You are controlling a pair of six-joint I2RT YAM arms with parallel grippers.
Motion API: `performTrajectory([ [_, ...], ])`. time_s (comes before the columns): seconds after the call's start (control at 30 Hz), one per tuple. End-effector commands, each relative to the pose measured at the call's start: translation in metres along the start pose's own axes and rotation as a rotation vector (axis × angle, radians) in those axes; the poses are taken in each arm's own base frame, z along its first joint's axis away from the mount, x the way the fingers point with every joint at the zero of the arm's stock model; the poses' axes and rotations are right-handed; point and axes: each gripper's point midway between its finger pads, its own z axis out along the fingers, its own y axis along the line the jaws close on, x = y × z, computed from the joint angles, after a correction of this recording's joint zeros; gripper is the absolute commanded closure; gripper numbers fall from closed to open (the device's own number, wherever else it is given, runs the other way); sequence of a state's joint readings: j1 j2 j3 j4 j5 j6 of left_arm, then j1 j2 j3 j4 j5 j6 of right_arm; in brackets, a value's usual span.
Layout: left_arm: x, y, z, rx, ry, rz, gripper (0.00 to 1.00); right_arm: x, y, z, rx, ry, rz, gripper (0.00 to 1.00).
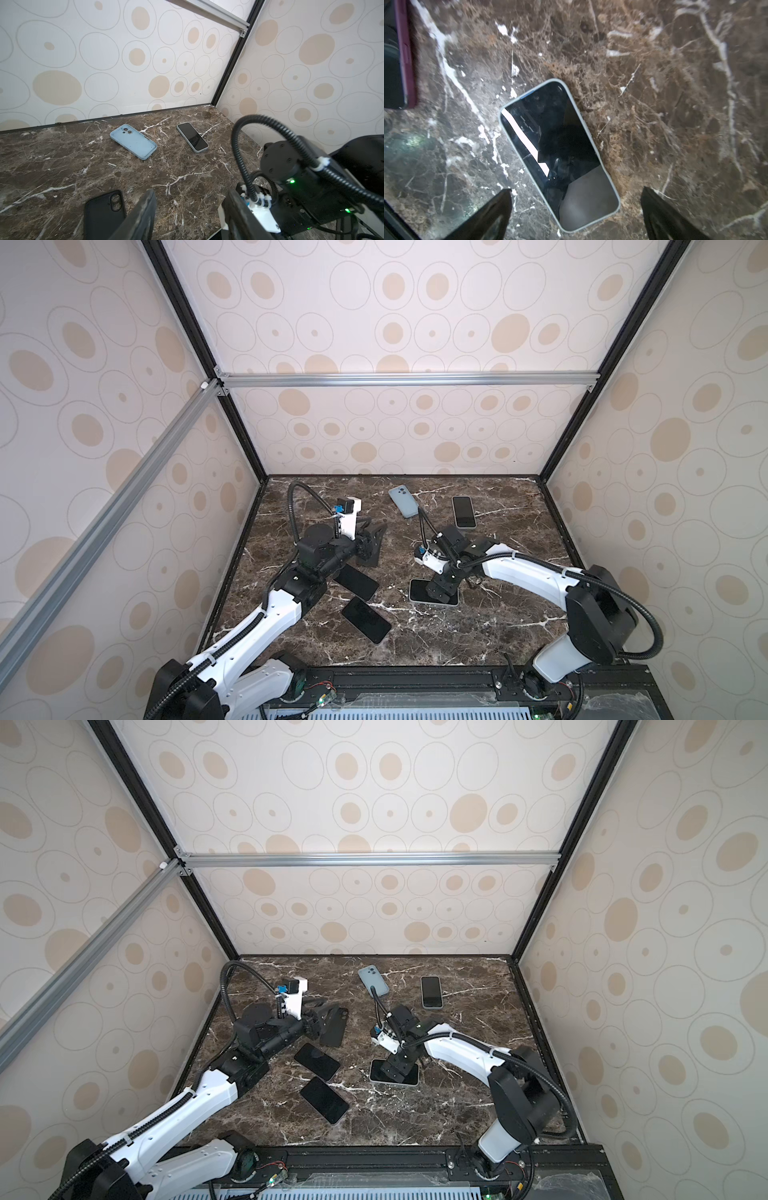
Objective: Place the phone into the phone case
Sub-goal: 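Open both grippers and lift them off the cased phone, then grasp the cased phone with the right gripper while the left arm rises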
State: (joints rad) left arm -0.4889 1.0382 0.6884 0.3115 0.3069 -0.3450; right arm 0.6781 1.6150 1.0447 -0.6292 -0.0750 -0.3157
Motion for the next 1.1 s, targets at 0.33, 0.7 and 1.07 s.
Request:
performTrajectory([
  [0.33, -0.013, 0.002, -0.006, -0.003, -0.058, 0.047, 0.43, 0.012, 0.006, 0.033, -0.006, 0.133, -0.089, 0.02],
  [0.7, -0.016, 0.003, -0.009, -0.012, -0.069, 0.046, 0.43, 0.013, -0.007, 0.044, 0.081, 0.178, -0.029, 0.03],
  [1.07, -0.017, 0.010, -0.012, -0.056, -0.068, 0.050, 0.43, 0.024, -0.016, 0.043, 0.085, 0.189, 0.140, 0.24],
])
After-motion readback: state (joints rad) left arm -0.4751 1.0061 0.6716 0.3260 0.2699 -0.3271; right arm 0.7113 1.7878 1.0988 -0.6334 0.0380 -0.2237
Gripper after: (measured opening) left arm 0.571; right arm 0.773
